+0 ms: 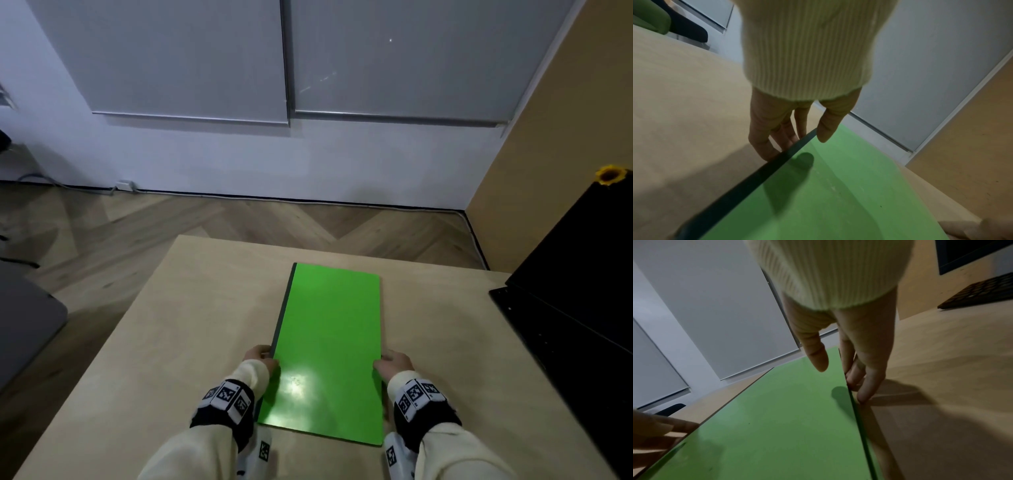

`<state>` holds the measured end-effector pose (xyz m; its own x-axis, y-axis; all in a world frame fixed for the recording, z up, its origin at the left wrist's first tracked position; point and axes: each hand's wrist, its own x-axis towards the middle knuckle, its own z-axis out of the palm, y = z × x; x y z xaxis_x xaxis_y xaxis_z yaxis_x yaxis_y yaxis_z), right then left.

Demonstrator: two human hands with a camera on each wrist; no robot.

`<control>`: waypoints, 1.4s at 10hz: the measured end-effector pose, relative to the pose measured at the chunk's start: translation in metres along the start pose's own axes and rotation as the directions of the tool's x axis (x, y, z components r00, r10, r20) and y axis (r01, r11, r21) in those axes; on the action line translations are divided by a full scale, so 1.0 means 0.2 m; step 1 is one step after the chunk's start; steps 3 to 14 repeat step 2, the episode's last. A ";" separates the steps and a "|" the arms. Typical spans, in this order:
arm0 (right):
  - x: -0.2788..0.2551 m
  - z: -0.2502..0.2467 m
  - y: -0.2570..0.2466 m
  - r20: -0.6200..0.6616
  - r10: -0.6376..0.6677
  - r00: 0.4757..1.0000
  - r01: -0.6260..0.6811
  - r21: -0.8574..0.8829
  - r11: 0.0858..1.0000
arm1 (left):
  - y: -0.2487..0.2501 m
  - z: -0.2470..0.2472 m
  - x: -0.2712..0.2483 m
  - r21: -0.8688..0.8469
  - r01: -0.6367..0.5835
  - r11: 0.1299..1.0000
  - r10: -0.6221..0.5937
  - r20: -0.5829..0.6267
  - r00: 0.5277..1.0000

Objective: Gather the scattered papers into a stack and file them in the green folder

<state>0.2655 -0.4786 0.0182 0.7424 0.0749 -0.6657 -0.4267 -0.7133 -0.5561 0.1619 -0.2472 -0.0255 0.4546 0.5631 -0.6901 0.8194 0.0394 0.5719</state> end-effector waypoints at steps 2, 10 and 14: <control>-0.04 -0.06 -0.02 -0.032 -0.023 0.999 0.026 0.092 0.995 | -0.15 -0.09 0.09 -0.074 0.047 0.996 -0.044 0.039 0.998; -0.04 -0.06 -0.02 -0.032 -0.023 0.999 0.026 0.092 0.995 | -0.15 -0.09 0.09 -0.074 0.047 0.996 -0.044 0.039 0.998; -0.04 -0.06 -0.02 -0.032 -0.023 0.999 0.026 0.092 0.995 | -0.15 -0.09 0.09 -0.074 0.047 0.996 -0.044 0.039 0.998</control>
